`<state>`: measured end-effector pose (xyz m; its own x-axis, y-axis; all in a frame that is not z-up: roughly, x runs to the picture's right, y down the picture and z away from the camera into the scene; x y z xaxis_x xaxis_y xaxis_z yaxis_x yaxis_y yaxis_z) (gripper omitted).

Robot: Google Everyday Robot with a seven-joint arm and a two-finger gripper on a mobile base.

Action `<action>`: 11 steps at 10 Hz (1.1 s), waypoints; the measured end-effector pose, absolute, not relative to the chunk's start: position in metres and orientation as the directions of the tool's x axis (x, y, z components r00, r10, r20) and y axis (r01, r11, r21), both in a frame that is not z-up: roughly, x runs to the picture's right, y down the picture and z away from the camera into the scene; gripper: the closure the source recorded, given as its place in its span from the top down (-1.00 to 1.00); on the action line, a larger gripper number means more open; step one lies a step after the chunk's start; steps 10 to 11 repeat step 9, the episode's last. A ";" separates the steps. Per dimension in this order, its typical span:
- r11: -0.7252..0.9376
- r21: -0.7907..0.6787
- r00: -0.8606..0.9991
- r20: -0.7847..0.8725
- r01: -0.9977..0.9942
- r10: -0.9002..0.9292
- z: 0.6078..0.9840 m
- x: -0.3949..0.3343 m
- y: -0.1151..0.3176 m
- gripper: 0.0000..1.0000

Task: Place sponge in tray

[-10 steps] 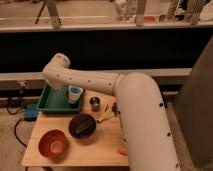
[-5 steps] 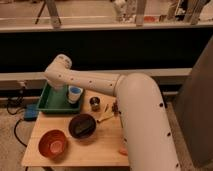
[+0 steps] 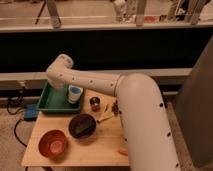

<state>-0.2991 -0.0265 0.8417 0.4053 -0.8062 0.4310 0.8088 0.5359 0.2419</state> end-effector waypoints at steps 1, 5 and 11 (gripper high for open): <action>0.535 0.244 0.404 0.432 0.809 -0.807 0.842 -0.299 -0.027 -0.60; 0.529 0.251 0.395 0.433 0.810 -0.810 0.843 -0.297 -0.029 -0.60; 0.527 0.257 0.390 0.434 0.810 -0.812 0.844 -0.295 -0.030 -0.60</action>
